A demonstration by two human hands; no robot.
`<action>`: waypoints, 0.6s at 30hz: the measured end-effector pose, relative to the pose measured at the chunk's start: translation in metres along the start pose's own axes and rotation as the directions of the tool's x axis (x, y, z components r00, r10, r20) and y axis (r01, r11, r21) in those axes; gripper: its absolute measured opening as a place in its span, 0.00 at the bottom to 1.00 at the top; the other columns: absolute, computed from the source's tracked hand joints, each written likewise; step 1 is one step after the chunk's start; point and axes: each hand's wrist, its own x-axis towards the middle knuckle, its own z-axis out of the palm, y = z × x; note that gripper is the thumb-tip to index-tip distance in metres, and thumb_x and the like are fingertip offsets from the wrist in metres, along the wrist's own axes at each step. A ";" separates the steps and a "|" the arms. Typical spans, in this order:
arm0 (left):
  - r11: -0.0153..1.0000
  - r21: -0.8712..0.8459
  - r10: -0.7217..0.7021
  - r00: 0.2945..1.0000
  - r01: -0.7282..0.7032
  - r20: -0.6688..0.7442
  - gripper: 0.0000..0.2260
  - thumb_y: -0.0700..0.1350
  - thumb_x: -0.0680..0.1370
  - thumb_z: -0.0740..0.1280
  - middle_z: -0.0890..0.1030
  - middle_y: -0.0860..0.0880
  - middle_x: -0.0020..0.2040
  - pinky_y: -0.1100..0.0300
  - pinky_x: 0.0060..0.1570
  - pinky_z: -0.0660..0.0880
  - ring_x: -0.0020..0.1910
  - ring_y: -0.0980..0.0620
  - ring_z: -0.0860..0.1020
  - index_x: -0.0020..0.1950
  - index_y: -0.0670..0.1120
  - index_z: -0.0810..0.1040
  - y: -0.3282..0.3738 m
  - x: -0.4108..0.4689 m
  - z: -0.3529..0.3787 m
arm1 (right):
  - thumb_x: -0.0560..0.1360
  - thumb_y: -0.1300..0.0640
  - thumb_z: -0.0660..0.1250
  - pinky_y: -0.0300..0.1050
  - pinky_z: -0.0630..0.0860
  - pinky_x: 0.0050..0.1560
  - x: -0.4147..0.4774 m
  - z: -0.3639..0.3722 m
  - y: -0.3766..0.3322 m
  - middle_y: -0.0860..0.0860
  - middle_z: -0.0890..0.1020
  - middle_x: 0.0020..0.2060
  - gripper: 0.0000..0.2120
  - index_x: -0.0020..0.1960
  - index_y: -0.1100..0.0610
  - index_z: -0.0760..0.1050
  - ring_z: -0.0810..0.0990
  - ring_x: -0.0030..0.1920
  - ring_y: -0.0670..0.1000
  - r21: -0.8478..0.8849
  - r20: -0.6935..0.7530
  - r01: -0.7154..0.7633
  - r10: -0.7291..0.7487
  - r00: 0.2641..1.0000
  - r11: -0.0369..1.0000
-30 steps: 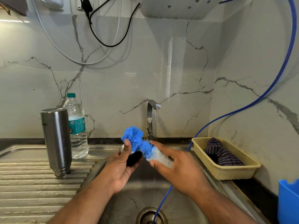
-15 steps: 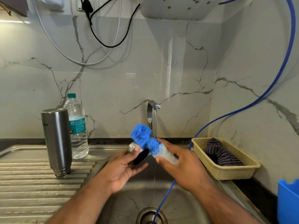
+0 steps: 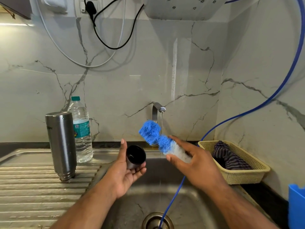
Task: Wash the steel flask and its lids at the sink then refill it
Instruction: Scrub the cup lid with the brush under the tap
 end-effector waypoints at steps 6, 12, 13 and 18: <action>0.999 0.039 0.022 1.000 -0.021 -0.013 0.35 0.72 0.73 0.61 0.84 0.45 0.36 0.54 0.37 0.75 0.36 0.49 0.75 0.60 0.43 0.82 0.003 0.002 -0.007 | 0.73 0.31 0.69 0.42 0.80 0.50 -0.001 -0.002 -0.001 0.35 0.82 0.57 0.32 0.71 0.19 0.57 0.80 0.50 0.40 -0.279 0.148 0.077 -0.036 0.988 0.957; 0.997 0.031 0.076 0.997 -0.076 0.002 0.29 0.70 0.75 0.62 0.82 0.49 0.32 0.61 0.28 0.65 0.27 0.54 0.63 0.57 0.46 0.80 0.006 0.001 -0.005 | 0.72 0.30 0.67 0.44 0.79 0.53 0.000 -0.003 0.005 0.33 0.82 0.59 0.32 0.70 0.17 0.55 0.80 0.55 0.40 -0.334 0.133 0.083 -0.040 0.990 0.939; 0.996 -0.014 0.082 0.997 -0.083 -0.008 0.28 0.69 0.76 0.62 0.83 0.48 0.33 0.61 0.27 0.66 0.27 0.54 0.63 0.56 0.45 0.80 0.007 0.001 -0.004 | 0.71 0.30 0.67 0.44 0.80 0.54 0.000 -0.001 0.006 0.30 0.81 0.59 0.31 0.69 0.17 0.57 0.80 0.56 0.39 -0.304 0.149 0.081 -0.036 0.988 0.949; 0.964 -0.247 0.088 0.996 -0.093 -0.033 0.32 0.70 0.73 0.62 0.85 0.44 0.40 0.64 0.25 0.74 0.27 0.57 0.69 0.60 0.44 0.78 0.010 0.005 -0.006 | 0.71 0.35 0.73 0.42 0.80 0.56 -0.001 0.008 0.006 0.27 0.81 0.55 0.27 0.69 0.25 0.70 0.80 0.55 0.33 -0.082 0.201 0.022 -0.006 0.980 0.996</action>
